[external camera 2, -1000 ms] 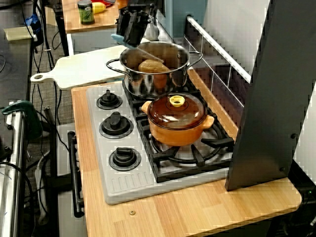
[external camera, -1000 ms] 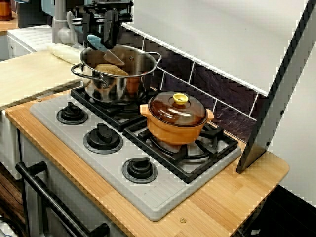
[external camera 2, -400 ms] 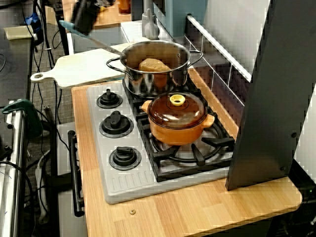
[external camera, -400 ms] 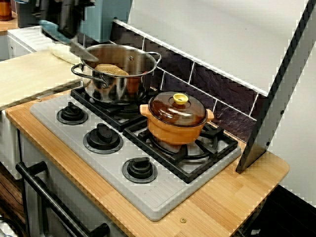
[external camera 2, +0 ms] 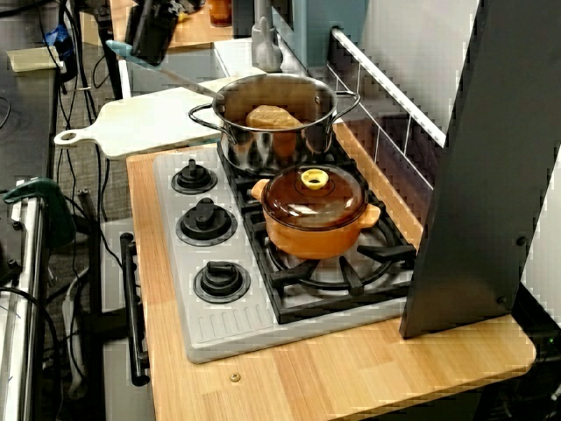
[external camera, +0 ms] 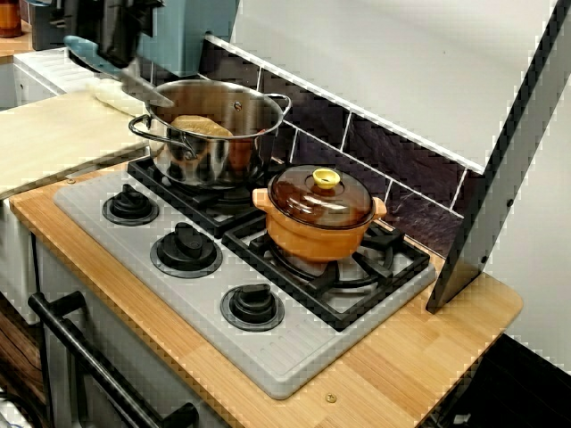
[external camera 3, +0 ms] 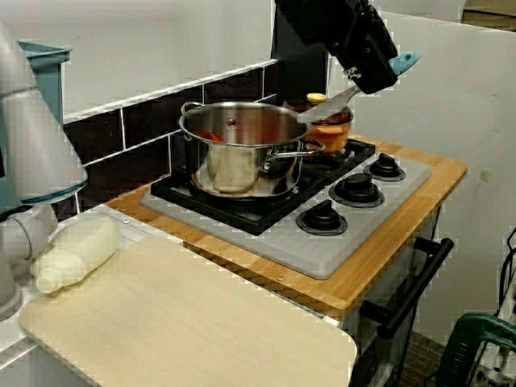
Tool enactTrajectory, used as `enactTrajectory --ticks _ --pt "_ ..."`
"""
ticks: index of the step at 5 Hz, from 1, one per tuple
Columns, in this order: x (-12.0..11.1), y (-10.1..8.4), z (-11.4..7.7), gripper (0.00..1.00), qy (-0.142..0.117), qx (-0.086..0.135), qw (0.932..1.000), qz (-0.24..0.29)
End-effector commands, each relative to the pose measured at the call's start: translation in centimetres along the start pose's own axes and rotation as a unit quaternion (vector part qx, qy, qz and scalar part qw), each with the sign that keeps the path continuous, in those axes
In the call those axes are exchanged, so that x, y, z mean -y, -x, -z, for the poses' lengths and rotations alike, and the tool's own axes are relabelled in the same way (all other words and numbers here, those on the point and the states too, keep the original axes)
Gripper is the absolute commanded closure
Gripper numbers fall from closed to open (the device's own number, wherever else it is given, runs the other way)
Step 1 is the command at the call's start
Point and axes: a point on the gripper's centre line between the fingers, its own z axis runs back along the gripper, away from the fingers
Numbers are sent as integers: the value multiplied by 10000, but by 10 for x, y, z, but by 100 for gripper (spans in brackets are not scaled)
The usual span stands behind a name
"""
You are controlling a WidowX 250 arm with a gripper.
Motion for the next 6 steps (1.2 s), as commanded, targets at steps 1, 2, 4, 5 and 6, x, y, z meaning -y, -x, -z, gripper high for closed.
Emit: enactTrajectory --ticks 1,2,4,5,6 --pt "20 -24 -13 100 -65 267 9996 -76" --pt "24 -44 -13 100 -106 326 9992 -195" --pt "26 -69 -13 100 -119 386 9986 -347" --pt "27 -77 -12 100 -179 501 9979 -379" --pt "26 -84 -12 100 -188 493 9977 -428"
